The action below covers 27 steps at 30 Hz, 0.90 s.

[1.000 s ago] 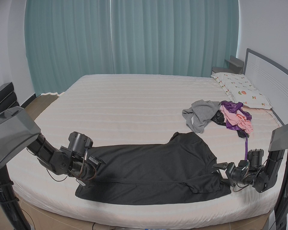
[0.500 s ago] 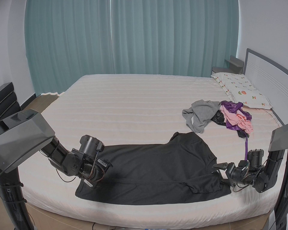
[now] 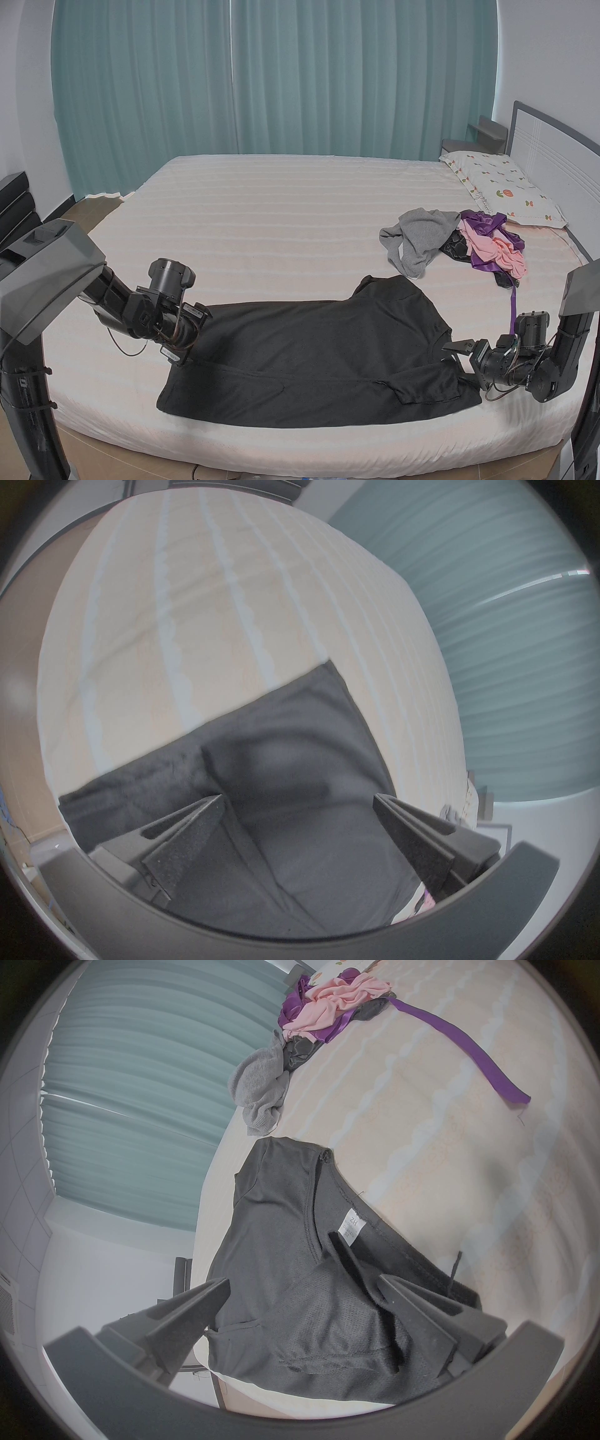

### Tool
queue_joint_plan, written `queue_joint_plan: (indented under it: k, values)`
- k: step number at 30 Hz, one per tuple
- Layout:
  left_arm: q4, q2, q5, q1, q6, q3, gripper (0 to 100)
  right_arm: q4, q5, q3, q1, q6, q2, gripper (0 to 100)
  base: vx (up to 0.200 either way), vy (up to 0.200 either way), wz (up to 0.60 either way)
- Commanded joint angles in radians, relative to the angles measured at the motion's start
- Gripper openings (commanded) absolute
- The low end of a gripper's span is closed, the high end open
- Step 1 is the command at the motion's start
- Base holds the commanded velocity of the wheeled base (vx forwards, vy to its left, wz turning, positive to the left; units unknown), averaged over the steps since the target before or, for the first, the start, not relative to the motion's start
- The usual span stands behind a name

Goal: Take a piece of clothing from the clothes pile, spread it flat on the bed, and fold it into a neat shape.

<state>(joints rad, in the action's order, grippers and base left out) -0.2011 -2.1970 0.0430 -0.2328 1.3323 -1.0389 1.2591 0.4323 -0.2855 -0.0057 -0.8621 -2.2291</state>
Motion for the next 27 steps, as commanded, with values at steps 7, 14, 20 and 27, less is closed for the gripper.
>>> queue_joint_plan:
  k: [7,14,20,27]
  values:
    - [0.091,0.046,-0.028,0.128,-0.005,-0.075,100,0.0,0.0,0.0,0.0,0.0,-0.001,100,0.0,0.0,0.0]
    - [0.104,0.155,-0.272,0.155,-0.226,-0.01,100,0.002,0.0,0.003,0.0,0.002,-0.001,100,0.0,0.0,0.0]
    - [0.109,0.151,-0.339,0.193,-0.524,0.037,100,0.094,0.0,0.034,0.0,0.0,-0.03,100,0.0,0.0,0.0]
    - [0.065,0.148,-0.443,0.208,-0.742,0.148,100,0.197,0.0,0.068,0.0,0.0,-0.07,100,0.0,0.0,0.0]
